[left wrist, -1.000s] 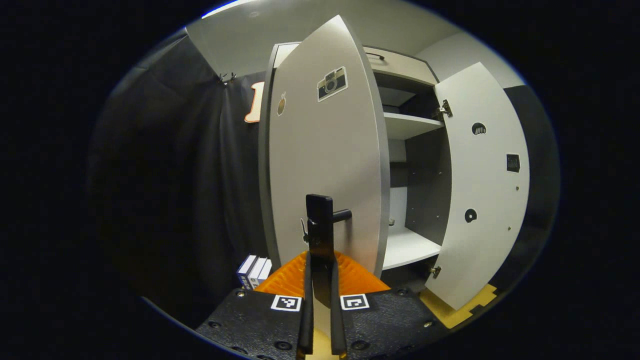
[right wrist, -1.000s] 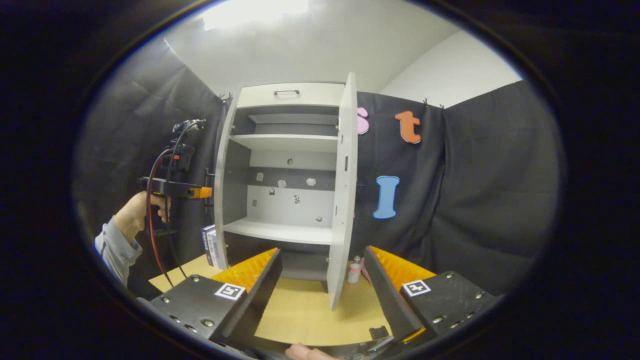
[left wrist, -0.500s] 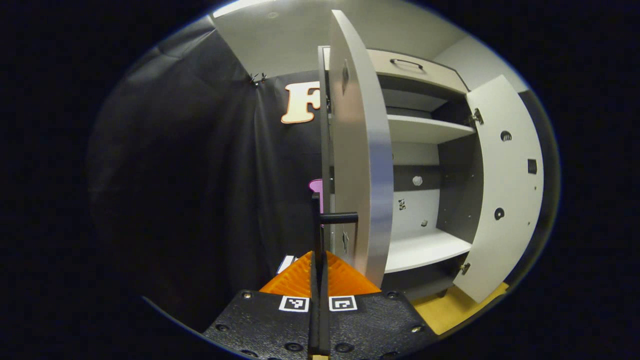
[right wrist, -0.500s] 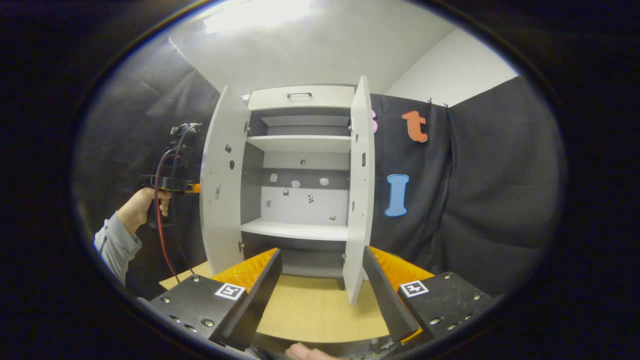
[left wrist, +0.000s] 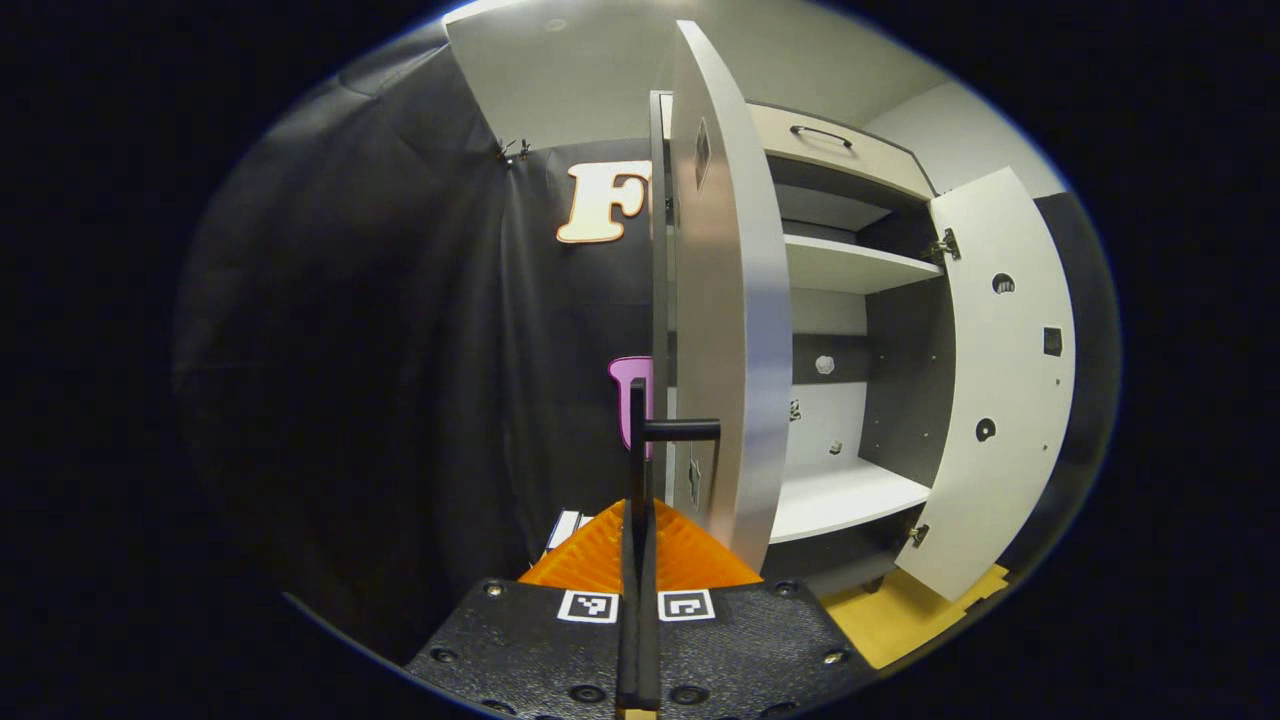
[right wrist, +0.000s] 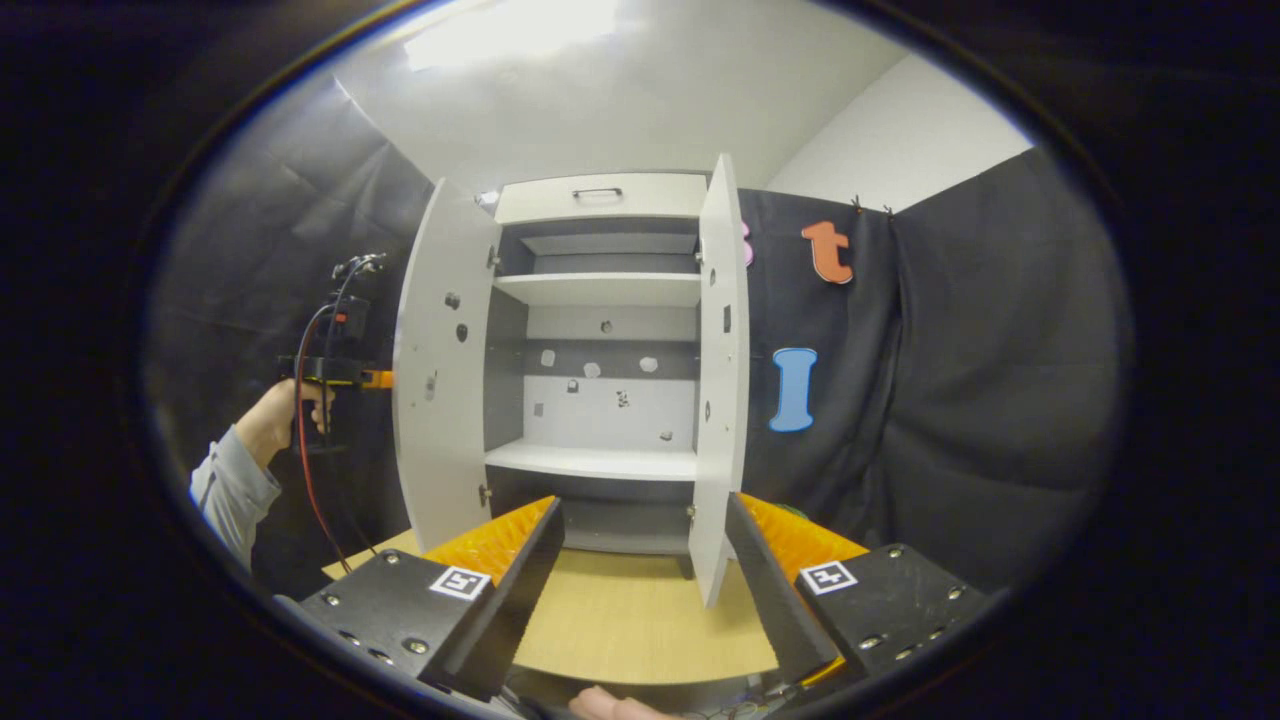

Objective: Open the right door of the double-door shoe cabinet with the right hand, and open the left door with the left hand.

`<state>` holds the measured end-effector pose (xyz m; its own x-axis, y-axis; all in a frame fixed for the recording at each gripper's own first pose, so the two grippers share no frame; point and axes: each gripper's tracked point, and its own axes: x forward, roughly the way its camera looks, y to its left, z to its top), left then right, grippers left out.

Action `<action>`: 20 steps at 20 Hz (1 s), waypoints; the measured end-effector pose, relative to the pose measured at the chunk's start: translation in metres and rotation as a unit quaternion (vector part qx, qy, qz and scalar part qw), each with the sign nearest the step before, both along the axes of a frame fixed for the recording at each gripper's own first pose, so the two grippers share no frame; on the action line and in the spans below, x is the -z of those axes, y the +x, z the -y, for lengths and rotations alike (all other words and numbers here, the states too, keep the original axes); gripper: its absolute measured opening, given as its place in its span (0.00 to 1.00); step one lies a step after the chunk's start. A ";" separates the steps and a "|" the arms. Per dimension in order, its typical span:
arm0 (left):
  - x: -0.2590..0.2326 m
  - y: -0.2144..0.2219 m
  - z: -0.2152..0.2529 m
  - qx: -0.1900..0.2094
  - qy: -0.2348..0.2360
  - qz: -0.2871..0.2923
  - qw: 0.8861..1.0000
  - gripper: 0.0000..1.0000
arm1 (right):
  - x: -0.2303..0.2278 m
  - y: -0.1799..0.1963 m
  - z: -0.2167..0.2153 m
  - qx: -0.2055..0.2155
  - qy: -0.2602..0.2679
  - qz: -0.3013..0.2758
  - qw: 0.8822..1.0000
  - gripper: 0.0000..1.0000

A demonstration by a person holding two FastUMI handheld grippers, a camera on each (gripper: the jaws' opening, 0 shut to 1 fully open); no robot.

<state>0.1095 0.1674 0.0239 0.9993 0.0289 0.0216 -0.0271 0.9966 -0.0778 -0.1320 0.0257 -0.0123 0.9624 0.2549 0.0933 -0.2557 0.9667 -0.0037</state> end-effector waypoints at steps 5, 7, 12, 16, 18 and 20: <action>-0.001 -0.001 0.000 -0.006 -0.001 0.006 1.000 0.00 | 0.005 0.003 0.001 0.012 -0.008 -0.002 1.000 0.97; -0.002 -0.001 0.000 -0.011 0.002 0.008 1.000 0.00 | 0.006 0.003 0.000 0.011 -0.008 -0.003 1.000 0.97; -0.001 -0.007 0.001 -0.020 -0.004 0.010 1.000 0.01 | 0.008 0.008 0.003 0.017 -0.009 -0.007 1.000 0.97; 0.006 -0.018 0.000 -0.033 -0.005 -0.003 0.999 0.01 | 0.010 0.008 0.005 0.021 -0.005 -0.008 1.000 0.97; 0.013 -0.025 -0.003 -0.046 -0.016 -0.008 0.999 0.07 | 0.012 0.007 0.005 0.023 -0.001 -0.010 1.000 0.97; 0.018 -0.036 -0.009 -0.065 -0.009 -0.003 0.998 0.37 | 0.013 0.009 0.003 0.023 0.001 -0.012 1.000 0.97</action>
